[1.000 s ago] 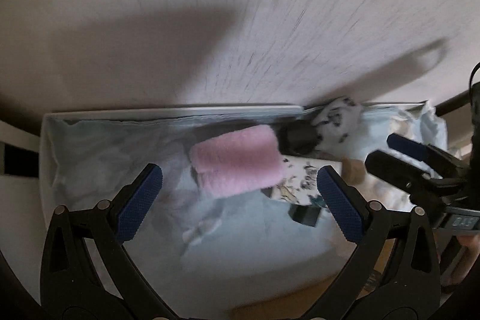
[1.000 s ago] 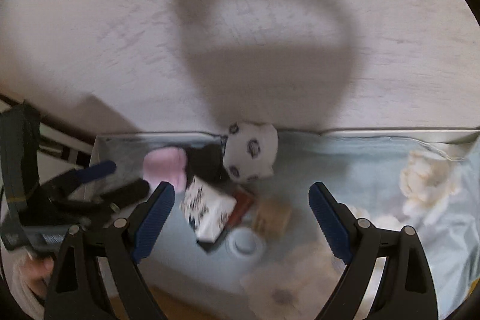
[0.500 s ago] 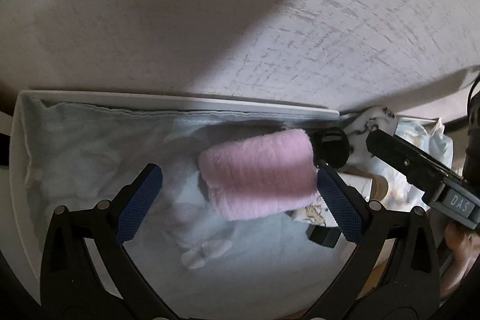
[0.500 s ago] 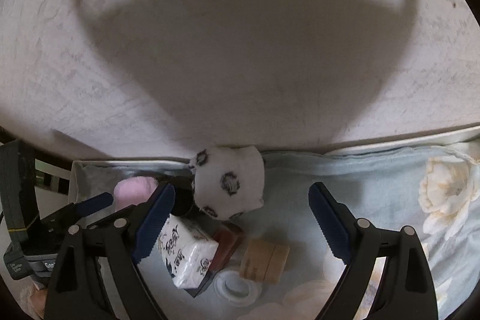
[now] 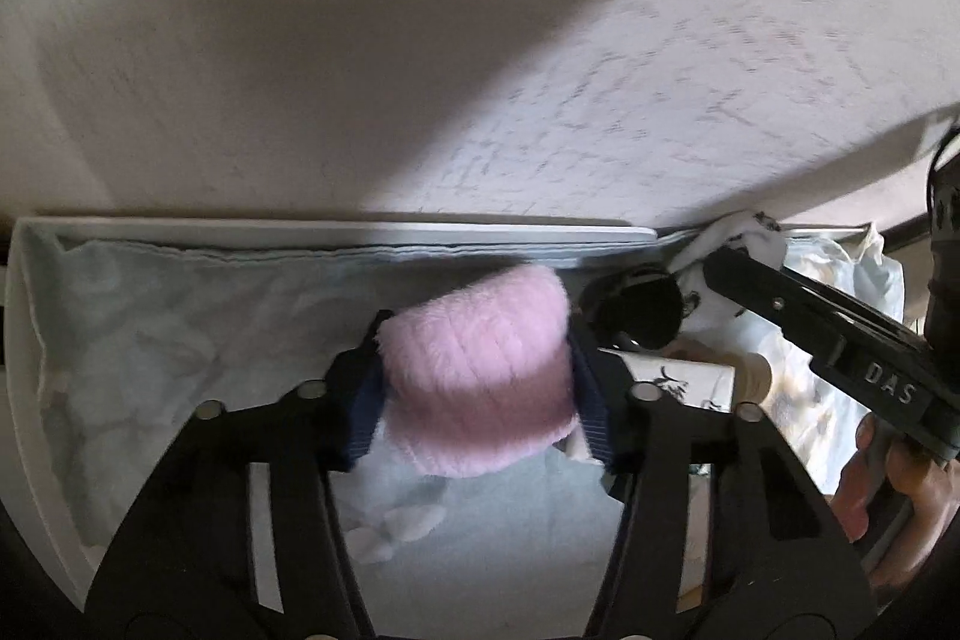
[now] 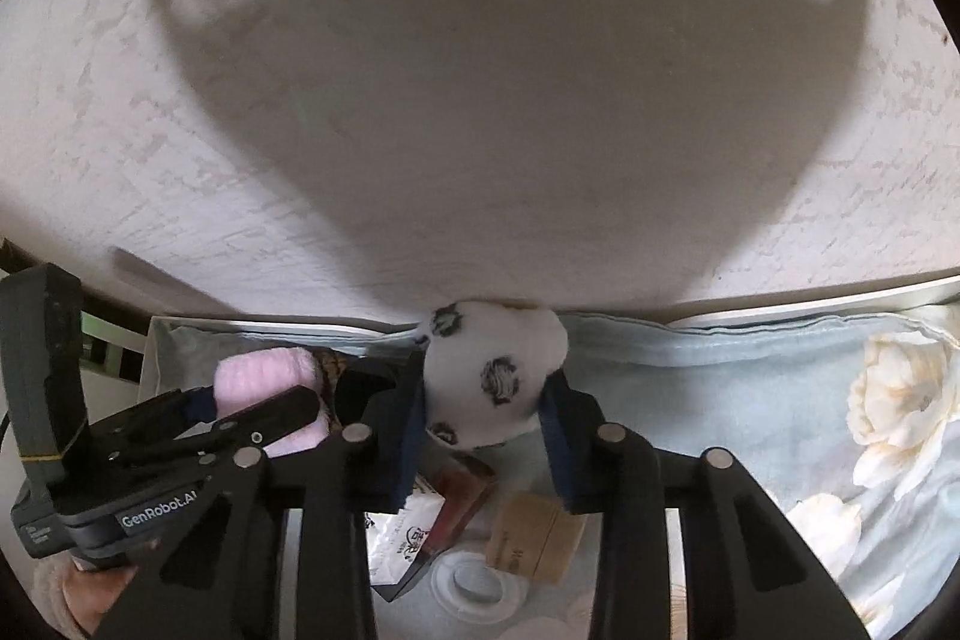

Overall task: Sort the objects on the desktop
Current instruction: 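Grasp the pink fuzzy roll with the left tool while the right grasps the white panda plush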

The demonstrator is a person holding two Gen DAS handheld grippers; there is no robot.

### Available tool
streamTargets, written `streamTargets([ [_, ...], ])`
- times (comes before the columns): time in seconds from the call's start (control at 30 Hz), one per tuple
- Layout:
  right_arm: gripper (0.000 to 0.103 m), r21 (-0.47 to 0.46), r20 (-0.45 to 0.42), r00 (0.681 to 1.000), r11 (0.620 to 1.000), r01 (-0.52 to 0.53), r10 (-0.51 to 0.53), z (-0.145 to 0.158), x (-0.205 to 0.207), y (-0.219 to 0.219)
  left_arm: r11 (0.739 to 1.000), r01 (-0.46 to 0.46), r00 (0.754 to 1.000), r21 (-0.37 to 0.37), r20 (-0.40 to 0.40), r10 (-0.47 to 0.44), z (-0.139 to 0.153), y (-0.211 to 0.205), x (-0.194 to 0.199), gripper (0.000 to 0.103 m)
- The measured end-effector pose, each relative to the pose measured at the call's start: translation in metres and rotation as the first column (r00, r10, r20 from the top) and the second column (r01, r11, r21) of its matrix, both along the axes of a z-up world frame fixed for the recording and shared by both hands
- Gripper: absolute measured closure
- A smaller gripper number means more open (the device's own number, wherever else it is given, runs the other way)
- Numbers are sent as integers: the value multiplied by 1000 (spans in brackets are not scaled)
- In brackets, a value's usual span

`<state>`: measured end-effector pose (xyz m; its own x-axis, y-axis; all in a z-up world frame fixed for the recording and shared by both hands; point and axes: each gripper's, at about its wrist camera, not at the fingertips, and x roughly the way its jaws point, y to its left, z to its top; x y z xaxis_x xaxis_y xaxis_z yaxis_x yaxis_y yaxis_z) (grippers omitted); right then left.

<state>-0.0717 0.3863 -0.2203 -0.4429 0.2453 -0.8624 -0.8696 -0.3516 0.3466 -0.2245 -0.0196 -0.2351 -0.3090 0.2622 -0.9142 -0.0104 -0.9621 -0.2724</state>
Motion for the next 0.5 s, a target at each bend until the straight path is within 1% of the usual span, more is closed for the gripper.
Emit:
streamTargets([
  [0.07, 72, 13, 2, 1000, 1000, -1, 1, 5, 2, -3, 1000, 10, 1000, 2, -13, -10, 8, 2, 2, 67],
  [0.1, 72, 19, -6, 1000, 1000, 0, 0, 10, 4, -5, 1000, 13, 1000, 0, -14, -13, 11, 2, 3, 69],
  [0.33, 72, 54, -22, 1000, 998, -13, 14, 37, 14, -17, 1000, 26, 999, -14, -46, -26, 36, 5, 14, 71],
  [0.5, 72, 72, -37, 999, 997, -30, 33, 66, 27, -32, 995, 61, 992, -83, -106, -70, 73, 19, 30, 71],
])
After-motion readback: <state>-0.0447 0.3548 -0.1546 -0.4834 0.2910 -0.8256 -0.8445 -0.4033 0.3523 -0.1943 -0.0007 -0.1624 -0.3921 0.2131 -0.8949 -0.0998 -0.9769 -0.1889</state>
